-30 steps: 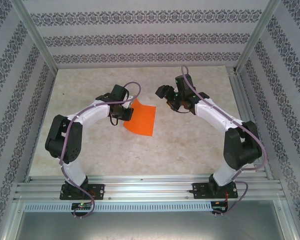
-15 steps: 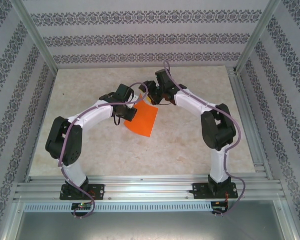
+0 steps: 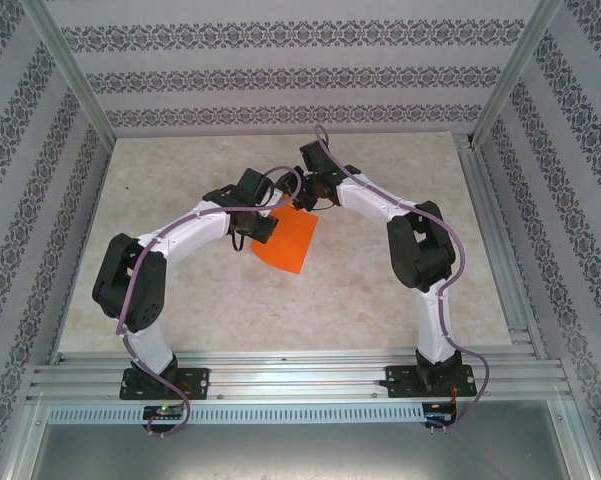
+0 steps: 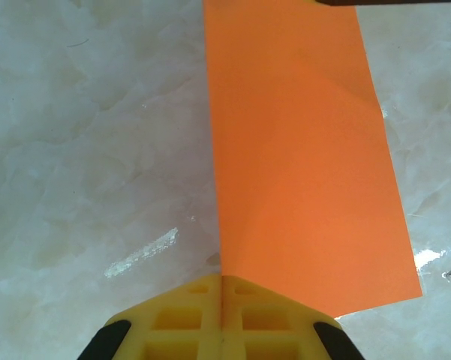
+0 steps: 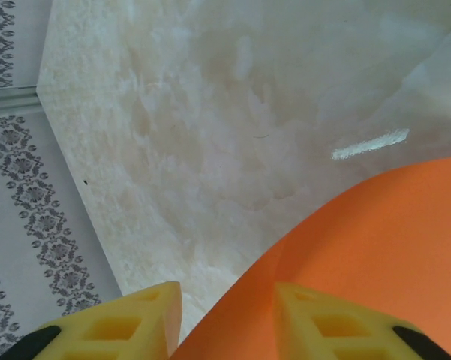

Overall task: Fold a paper plane with a square sheet of paper (fold left side to right side)
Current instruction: First fold in half a square sheet of paper at the center of the table.

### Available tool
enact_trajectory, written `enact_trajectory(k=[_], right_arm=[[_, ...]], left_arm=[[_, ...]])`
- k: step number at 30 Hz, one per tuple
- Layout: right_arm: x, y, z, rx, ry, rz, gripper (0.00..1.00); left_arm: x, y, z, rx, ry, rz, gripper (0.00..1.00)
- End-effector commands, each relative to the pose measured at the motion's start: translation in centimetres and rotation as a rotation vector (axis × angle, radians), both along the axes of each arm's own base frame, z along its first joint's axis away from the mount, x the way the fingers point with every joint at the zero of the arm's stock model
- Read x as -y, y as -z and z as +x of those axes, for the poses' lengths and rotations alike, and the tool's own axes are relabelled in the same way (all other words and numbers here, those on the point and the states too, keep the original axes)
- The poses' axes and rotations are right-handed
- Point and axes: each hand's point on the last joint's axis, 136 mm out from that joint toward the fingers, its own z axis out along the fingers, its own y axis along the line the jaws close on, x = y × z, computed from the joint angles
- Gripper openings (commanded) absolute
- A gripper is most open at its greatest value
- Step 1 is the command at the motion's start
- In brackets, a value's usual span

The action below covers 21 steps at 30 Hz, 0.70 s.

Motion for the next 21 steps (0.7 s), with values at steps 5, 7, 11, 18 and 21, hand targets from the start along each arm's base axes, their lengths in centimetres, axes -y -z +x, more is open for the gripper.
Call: enact_trajectory(k=[5, 7, 11, 18, 21], right_arm=[[-0.4, -0.7, -0.4, 0.025, -0.051, -0.023, 0.09], [-0.3, -0.7, -0.5, 0.027, -0.062, -0.028, 0.00], [-0.2, -0.4, -0.8, 0.040, -0.110, -0.041, 0.00], [-0.1, 0.4, -1.8, 0.106, -0.310, -0.008, 0.00], [0.6, 0.8, -2.0, 0.158, -0.385, -0.029, 0.00]], left_arm=[[0.5, -0.7, 0.0, 0.017, 0.030, 0.019, 0.05], [0.7, -1.1, -0.3, 0.015, 0.037, 0.002, 0.12], [1.8, -3.8, -1.9, 0.022, 0.077, -0.126, 0.37], [-1.4, -10.3, -2.4, 0.039, -0.081, -0.490, 0.64], [-3.6, -9.4, -1.5, -0.013, -0.195, -0.534, 0.65]])
